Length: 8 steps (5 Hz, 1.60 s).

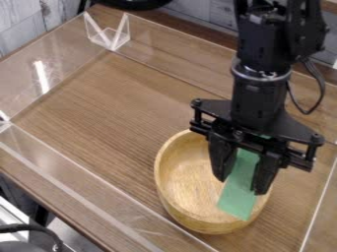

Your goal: Put the green block in the brown bowl

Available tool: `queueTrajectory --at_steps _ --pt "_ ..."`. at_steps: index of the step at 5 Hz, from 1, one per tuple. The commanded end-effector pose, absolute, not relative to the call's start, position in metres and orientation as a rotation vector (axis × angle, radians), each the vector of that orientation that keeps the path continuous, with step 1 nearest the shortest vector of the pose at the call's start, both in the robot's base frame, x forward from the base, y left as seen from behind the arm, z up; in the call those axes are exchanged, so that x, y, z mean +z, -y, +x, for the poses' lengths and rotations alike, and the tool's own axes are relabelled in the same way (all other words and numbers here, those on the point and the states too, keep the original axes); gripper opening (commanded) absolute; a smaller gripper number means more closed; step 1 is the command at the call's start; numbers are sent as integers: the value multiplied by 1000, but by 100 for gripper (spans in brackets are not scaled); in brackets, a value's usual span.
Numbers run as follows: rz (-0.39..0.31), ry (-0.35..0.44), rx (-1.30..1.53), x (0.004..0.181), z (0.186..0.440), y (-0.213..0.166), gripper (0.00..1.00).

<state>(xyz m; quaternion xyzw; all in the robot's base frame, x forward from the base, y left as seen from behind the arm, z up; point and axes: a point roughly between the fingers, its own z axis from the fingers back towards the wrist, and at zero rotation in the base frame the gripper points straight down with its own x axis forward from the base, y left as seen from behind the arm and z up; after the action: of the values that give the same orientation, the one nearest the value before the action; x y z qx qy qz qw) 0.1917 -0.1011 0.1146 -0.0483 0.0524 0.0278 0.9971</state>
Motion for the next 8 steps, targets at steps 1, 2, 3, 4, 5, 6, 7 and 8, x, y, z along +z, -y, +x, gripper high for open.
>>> queueTrajectory --at_steps 1,2,3,4,5,6,7,8 --pt "-126 -47 55 128 198 99 0" --pt "-129 -46 57 125 199 96 0" --pt "-131 -46 58 122 199 93 0" --pt "-133 -46 60 119 199 92 0" --pt "-135 -47 59 116 199 91 0" --pt "-137 -48 57 113 199 90 0" --pt "-140 -48 56 111 199 88 0" --pt "-142 -48 55 109 199 87 0"
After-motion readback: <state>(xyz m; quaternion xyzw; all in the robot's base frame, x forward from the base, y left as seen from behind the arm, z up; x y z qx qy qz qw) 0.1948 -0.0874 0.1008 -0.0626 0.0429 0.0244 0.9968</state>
